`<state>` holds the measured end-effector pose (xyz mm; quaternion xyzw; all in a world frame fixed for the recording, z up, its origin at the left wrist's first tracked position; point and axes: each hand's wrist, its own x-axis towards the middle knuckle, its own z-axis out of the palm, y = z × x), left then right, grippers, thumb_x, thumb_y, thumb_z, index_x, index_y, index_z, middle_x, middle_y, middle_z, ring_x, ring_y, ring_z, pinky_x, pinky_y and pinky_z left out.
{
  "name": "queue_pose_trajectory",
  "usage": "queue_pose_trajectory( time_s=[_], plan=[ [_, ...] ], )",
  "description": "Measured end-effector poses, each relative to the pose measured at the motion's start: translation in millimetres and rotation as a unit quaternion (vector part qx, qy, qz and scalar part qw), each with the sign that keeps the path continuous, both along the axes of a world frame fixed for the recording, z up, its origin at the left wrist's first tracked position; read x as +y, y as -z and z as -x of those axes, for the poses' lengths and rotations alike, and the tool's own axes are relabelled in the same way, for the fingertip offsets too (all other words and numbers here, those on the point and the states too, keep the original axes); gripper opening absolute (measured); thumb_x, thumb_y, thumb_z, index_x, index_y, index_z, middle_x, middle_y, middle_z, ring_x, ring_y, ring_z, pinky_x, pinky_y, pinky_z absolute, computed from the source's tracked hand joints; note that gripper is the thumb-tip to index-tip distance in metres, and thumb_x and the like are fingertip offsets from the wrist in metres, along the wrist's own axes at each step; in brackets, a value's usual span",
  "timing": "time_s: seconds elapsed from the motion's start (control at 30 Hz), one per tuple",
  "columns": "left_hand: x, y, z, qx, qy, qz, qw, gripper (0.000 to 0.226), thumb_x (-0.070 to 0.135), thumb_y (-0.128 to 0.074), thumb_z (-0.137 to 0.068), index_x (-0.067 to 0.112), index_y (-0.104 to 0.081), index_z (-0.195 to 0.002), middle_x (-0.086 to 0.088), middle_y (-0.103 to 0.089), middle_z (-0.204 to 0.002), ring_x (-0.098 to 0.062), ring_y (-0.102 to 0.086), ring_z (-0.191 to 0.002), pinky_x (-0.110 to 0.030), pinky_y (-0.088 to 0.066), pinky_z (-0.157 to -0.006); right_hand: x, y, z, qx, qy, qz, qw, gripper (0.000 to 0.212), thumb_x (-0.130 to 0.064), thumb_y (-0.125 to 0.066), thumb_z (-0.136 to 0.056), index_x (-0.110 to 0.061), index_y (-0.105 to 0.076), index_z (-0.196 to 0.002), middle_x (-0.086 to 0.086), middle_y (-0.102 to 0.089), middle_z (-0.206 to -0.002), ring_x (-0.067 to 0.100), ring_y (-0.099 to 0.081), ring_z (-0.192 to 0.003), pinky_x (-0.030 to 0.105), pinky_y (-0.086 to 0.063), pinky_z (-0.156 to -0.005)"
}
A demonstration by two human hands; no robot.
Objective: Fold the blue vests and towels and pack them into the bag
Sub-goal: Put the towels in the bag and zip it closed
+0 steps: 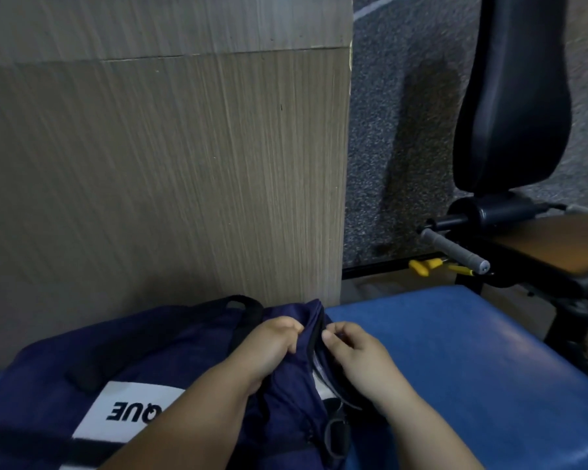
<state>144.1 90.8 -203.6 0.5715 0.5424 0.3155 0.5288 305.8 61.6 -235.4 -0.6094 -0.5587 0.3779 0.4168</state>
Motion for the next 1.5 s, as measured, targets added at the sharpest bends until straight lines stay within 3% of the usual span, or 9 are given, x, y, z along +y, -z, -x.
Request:
queue_pose_trajectory(
  time_s=[0.27,0.37,0.57,0.67,0.77,0.87,1.0,1.33,1.5],
  plan=[
    [-7.8,3.7,0.5,0.059,0.039,-0.04,0.997,0.025,-0.003,-0.043,-0.075,0.013,-0.062,-0.076,0.002,-0.056,-0.066,-0.01,-0.052,-0.067,-0.02,-0.04,-0.062,8.8,7.5,12.9,0.087,0.027,0.065,0.994,0.037,-0.039,-0.057,-0.096,-0.004,-0.066,-0.089,0.009,-0.07,-0.084,0.02,-0.065,-0.08,0.032,-0.048,-0.073],
    [-8.6,5.1,-0.1,0.082,0.037,-0.054,0.994,0.027,-0.001,-0.044,-0.078,0.018,-0.063,-0.072,0.009,-0.057,-0.06,-0.005,-0.051,-0.062,-0.017,-0.04,-0.06,9.3,6.8,11.3,0.128,0.009,0.085,0.988,0.032,-0.037,-0.058,-0.095,-0.008,-0.063,-0.083,0.006,-0.065,-0.079,0.017,-0.06,-0.073,0.033,-0.045,-0.069],
    [-10.9,4.5,-0.1,0.094,0.043,-0.071,0.992,0.028,-0.002,-0.045,-0.077,0.018,-0.064,-0.072,0.005,-0.055,-0.062,-0.008,-0.05,-0.064,-0.019,-0.039,-0.062,4.4,1.5,12.9,0.133,-0.008,0.11,0.985,0.028,-0.035,-0.055,-0.098,-0.01,-0.067,-0.099,0.01,-0.073,-0.098,0.025,-0.068,-0.097,0.044,-0.05,-0.096],
    [-13.8,4.7,-0.9,0.079,0.046,-0.062,0.994,0.02,0.008,-0.048,-0.071,0.021,-0.063,-0.069,0.009,-0.055,-0.061,-0.006,-0.05,-0.065,-0.019,-0.039,-0.063,2.3,-1.7,9.9,0.175,-0.019,0.117,0.977,0.026,-0.029,-0.053,-0.099,-0.007,-0.065,-0.091,-0.001,-0.074,-0.074,0.009,-0.069,-0.071,0.024,-0.054,-0.067],
    [-15.6,4.7,-4.1,0.047,0.029,-0.061,0.997,0.009,0.022,-0.054,-0.073,0.022,-0.063,-0.072,0.013,-0.057,-0.067,-0.005,-0.051,-0.071,-0.018,-0.038,-0.065,2.2,-2.8,9.0,0.197,0.002,0.102,0.975,0.033,-0.025,-0.049,-0.102,-0.012,-0.051,-0.072,-0.014,-0.052,-0.04,-0.003,-0.047,-0.035,0.013,-0.035,-0.041],
    [-11.6,5.0,-5.6,0.071,0.002,-0.078,0.994,0.025,0.035,-0.053,-0.097,0.021,-0.065,-0.078,0.01,-0.062,-0.079,-0.005,-0.055,-0.077,-0.017,-0.04,-0.068,2.2,-3.7,10.5,0.205,0.021,0.084,0.975,0.034,-0.024,-0.047,-0.102,-0.014,-0.047,-0.07,-0.014,-0.048,-0.039,-0.003,-0.045,-0.034,0.013,-0.033,-0.039],
    [-6.6,8.1,-7.6,0.133,-0.017,-0.12,0.984,0.041,0.046,-0.05,-0.097,0.015,-0.056,-0.071,0.001,-0.053,-0.069,-0.007,-0.048,-0.062,-0.017,-0.034,-0.055,-0.5,-6.6,13.4,0.204,0.033,0.065,0.976,0.03,-0.025,-0.051,-0.1,-0.014,-0.053,-0.072,-0.003,-0.055,-0.059,0.01,-0.053,-0.056,0.026,-0.04,-0.058],
    [6.3,3.5,-17.4,0.178,-0.06,-0.062,0.98,0.057,0.072,-0.062,-0.075,0.017,-0.052,-0.061,0.001,-0.053,-0.066,-0.014,-0.054,-0.066,-0.028,-0.038,-0.066,-12.2,-19.7,11.7,0.027,-0.008,-0.028,0.999,0.037,-0.022,-0.053,-0.097,-0.017,-0.046,-0.061,-0.01,-0.043,-0.053,0.009,-0.042,-0.059,0.031,-0.034,-0.06],
    [11.3,-7.2,-21.7,0.186,-0.04,-0.021,0.982,0.037,0.052,-0.066,-0.077,0.019,-0.057,-0.061,0.003,-0.056,-0.066,-0.014,-0.055,-0.069,-0.027,-0.037,-0.064,-16.6,-21.7,13.3,-0.049,-0.026,-0.055,0.997,0.036,-0.026,-0.053,-0.097,-0.019,-0.051,-0.061,-0.009,-0.051,-0.055,0.007,-0.047,-0.059,0.029,-0.035,-0.058]
  ],
)
